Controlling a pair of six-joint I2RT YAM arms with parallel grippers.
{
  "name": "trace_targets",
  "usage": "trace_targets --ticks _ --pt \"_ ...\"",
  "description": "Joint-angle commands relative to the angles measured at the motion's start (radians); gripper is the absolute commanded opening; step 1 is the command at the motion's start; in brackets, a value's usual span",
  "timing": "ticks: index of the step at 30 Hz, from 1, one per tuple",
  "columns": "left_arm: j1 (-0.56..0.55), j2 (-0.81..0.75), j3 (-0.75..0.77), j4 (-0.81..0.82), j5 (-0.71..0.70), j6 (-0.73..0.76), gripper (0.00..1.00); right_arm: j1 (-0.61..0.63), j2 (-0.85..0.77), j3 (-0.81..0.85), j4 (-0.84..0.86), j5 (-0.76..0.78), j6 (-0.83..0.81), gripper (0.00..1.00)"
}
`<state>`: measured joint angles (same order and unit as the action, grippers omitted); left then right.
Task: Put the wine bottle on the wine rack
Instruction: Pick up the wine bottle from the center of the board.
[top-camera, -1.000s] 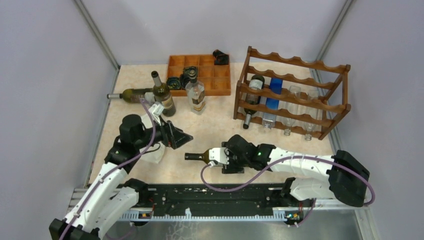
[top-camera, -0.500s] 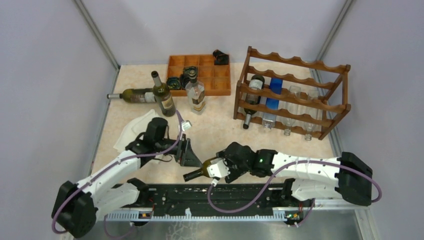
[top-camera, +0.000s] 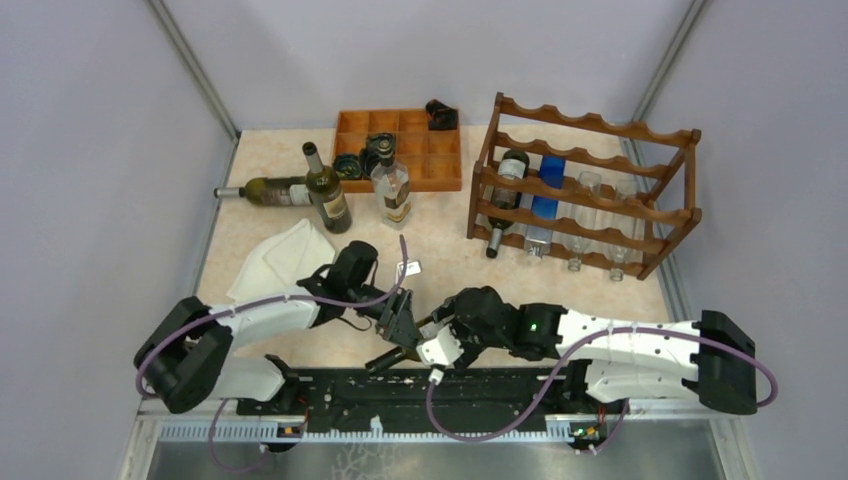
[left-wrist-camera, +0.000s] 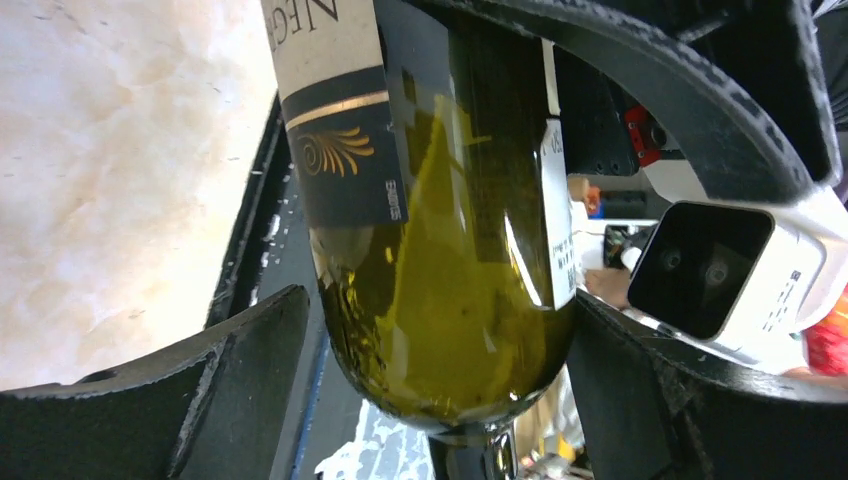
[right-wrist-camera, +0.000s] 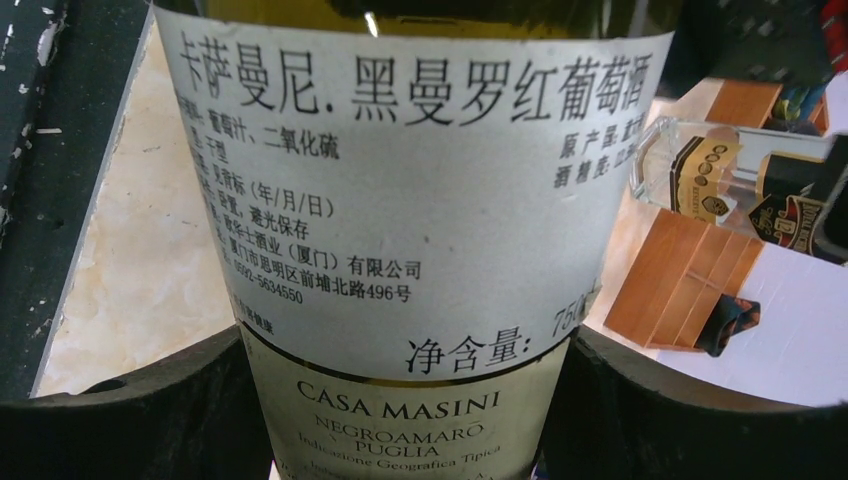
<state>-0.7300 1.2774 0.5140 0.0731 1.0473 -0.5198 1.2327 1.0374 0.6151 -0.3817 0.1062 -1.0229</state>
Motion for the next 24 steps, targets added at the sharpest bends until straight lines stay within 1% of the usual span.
trace_targets --ticks 1,7,8,9,11,14,15,16,17,18,19,20,21,22,24 --pt "-0.039 0.087 0.040 0.155 0.078 -0.084 0.99 0.027 -0.031 0.019 0.146 -0.015 -0.024 0.00" --pt "-0.120 0.197 0.092 0.157 0.071 -0.111 0.99 0.039 -0.030 0.012 0.146 -0.007 -0.026 0.00" --pt "-0.130 0.208 0.098 0.162 0.066 -0.119 0.97 0.042 -0.031 0.012 0.147 -0.005 -0.026 0.00" --pt "-0.136 0.219 0.101 0.172 0.064 -0.128 0.94 0.045 -0.031 0.010 0.148 -0.002 -0.026 0.00" --pt "-0.144 0.234 0.102 0.192 0.070 -0.141 0.83 0.048 -0.036 0.009 0.148 0.002 -0.026 0.00" --pt "-0.146 0.251 0.093 0.245 0.092 -0.180 0.43 0.053 -0.048 0.002 0.151 0.004 -0.026 0.00" --pt "-0.146 0.254 0.087 0.278 0.105 -0.196 0.28 0.054 -0.055 -0.001 0.153 0.002 -0.026 0.03" --pt "-0.146 0.257 0.082 0.306 0.113 -0.212 0.15 0.056 -0.059 -0.006 0.157 0.006 -0.026 0.12" --pt "-0.146 0.255 0.075 0.331 0.115 -0.225 0.04 0.058 -0.066 -0.014 0.163 0.011 -0.024 0.21" --pt "-0.146 0.250 0.064 0.359 0.110 -0.239 0.00 0.061 -0.077 -0.023 0.177 0.019 -0.021 0.30" --pt "-0.145 0.241 0.052 0.387 0.102 -0.257 0.00 0.064 -0.087 -0.032 0.186 0.032 -0.014 0.42" --pt "-0.144 0.230 0.035 0.415 0.091 -0.273 0.00 0.067 -0.096 -0.038 0.190 0.049 -0.005 0.63" --pt "-0.143 0.217 0.018 0.438 0.080 -0.286 0.00 0.068 -0.102 -0.043 0.186 0.063 0.004 0.94" --pt "-0.141 0.205 0.000 0.462 0.068 -0.300 0.00 0.068 -0.110 -0.044 0.178 0.076 0.011 0.98" --pt "-0.130 0.179 -0.045 0.511 0.045 -0.334 0.00 0.071 -0.129 -0.044 0.162 0.093 0.025 0.99"
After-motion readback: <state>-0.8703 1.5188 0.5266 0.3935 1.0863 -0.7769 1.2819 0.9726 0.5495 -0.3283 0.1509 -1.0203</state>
